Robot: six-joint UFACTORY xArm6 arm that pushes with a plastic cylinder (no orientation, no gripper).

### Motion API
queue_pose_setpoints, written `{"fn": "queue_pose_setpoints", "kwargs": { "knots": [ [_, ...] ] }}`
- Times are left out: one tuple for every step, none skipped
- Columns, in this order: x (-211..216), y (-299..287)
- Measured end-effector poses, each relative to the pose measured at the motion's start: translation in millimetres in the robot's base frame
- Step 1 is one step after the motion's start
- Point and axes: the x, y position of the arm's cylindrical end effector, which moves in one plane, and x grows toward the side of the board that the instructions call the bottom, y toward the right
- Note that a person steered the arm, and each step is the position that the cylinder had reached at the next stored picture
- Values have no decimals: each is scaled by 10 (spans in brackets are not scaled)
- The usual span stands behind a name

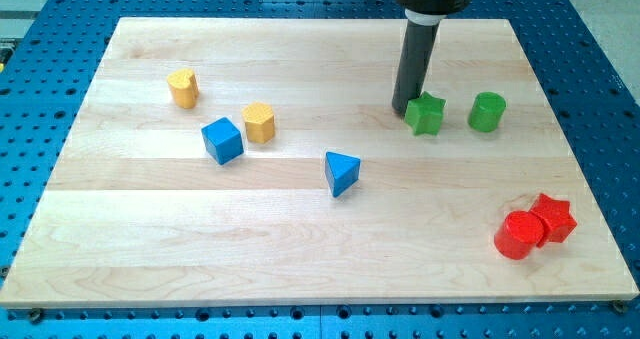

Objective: Keep triangle above green circle

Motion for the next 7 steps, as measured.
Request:
{"fn": "queue_pose_setpoints", "kwargs": {
  "knots": [
    [169, -267],
    [252, 257],
    [266, 582],
    [401, 110],
    [464, 99],
    [464, 98],
    [426, 49]
  ]
}}
